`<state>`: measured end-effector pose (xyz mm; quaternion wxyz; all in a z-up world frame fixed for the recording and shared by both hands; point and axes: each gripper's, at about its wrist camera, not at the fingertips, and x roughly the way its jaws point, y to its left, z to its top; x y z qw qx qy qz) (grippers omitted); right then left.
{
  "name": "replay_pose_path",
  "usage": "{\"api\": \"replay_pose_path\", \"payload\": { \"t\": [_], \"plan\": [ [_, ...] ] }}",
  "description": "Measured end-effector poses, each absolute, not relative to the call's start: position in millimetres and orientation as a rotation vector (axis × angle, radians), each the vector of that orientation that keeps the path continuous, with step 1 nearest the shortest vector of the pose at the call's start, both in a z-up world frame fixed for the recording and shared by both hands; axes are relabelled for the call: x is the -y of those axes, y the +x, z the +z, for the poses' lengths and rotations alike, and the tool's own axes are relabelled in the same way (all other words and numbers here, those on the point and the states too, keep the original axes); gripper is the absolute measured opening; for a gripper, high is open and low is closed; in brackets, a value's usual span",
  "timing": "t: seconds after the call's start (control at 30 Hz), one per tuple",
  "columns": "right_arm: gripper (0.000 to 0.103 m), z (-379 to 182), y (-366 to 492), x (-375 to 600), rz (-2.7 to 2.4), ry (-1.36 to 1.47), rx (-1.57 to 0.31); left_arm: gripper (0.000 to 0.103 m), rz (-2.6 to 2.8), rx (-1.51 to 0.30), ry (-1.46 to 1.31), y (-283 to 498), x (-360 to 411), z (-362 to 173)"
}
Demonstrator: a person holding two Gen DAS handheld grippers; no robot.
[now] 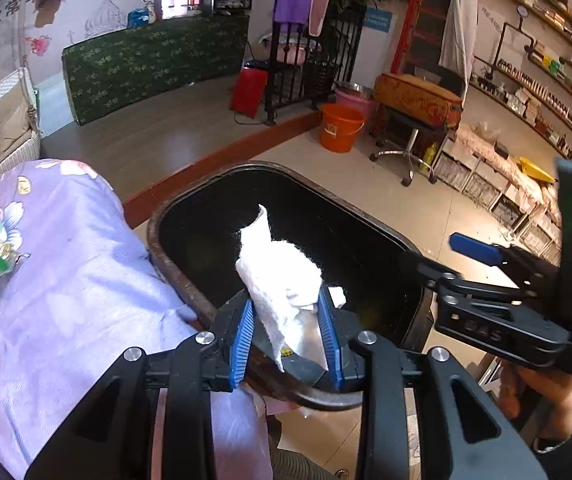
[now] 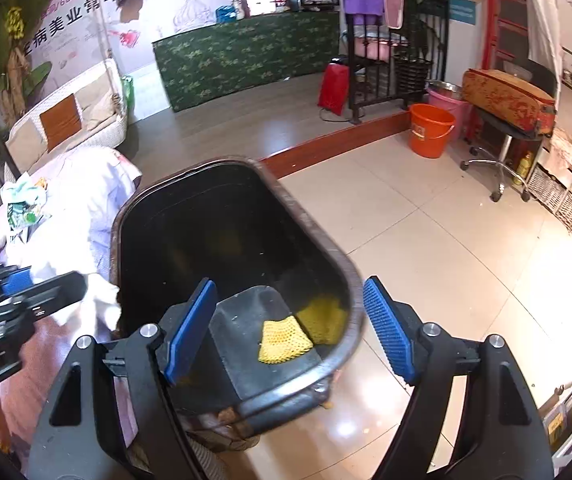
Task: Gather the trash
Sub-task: 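Lower the white tissue into the bin and open the left tool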
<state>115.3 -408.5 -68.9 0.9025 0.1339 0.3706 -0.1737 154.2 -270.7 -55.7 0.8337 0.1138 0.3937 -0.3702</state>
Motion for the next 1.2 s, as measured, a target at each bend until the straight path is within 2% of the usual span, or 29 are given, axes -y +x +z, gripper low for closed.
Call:
{"api": "replay_pose_path", "payload": {
  "t": [0.57, 0.63, 0.67, 0.73, 0.77, 0.8, 0.9, 1.2],
  "plan": [
    [0.077, -66, 95, 443, -0.439, 0.339, -0.741, 0.032, -0.817, -0.939, 0.423, 177, 345, -93],
    [0.077, -66, 93, 445, -0.443, 0.341, -0.74, 0.035, -0.809, -0.953, 0.433, 179, 347, -96],
    [0.077, -66, 92, 446, -0.444, 0.342, -0.739, 0.041, -0.806, -0.96, 0.432, 180, 348, -97],
    [0.078, -66, 91, 447, -0.449, 0.343, -0.736, 0.057, -0.805, -0.954, 0.429, 180, 349, -96],
    [0.078, -66, 91, 447, -0.451, 0.344, -0.735, 0.07, -0.809, -0.935, 0.426, 178, 349, -94],
    [0.078, -65, 91, 448, -0.453, 0.346, -0.733, 0.079, -0.81, -0.913, 0.424, 177, 347, -92],
    [0.079, -65, 90, 451, -0.46, 0.348, -0.726, 0.086, -0.809, -0.861, 0.426, 172, 340, -85],
    [0.082, -60, 89, 447, -0.457, 0.339, -0.71, 0.089, -0.784, -0.759, 0.416, 155, 318, -63]
  ]
}}
